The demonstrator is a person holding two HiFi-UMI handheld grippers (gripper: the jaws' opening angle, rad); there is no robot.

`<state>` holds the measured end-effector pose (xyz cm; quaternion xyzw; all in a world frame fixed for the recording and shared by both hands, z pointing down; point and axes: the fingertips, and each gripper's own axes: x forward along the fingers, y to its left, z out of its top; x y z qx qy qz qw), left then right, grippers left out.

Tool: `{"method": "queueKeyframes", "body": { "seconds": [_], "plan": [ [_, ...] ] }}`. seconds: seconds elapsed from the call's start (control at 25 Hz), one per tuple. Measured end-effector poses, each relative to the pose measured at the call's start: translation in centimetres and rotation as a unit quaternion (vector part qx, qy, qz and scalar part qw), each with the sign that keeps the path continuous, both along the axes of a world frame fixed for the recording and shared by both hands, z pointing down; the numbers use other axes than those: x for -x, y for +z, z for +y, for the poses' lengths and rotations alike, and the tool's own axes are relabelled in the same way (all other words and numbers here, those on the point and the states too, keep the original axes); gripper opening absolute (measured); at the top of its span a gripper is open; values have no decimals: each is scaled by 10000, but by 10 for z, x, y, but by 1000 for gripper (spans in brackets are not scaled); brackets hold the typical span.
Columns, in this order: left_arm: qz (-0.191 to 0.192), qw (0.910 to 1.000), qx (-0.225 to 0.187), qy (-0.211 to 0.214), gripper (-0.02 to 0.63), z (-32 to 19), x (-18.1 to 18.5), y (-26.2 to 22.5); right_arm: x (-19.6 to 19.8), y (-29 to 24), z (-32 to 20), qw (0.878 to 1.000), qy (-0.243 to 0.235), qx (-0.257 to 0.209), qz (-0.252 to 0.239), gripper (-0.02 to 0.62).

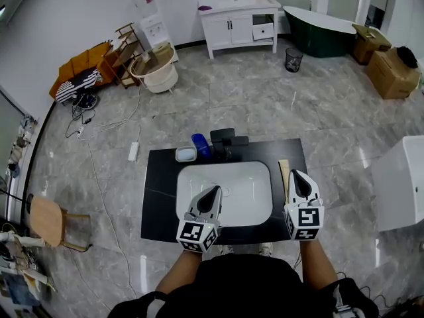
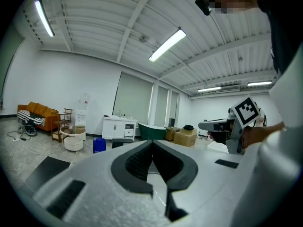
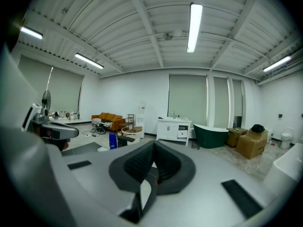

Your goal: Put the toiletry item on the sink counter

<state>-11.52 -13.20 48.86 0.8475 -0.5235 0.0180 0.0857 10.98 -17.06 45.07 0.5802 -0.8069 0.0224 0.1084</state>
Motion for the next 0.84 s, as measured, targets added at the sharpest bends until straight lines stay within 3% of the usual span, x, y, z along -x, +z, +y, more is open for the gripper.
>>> {"method": "queueKeyframes", "body": {
  "seconds": [0.84],
  "plan": [
    [-71, 9999, 1, 157, 9, 12, -12, -1, 6, 4, 16, 9998, -157, -15, -74, 5]
  ]
}}
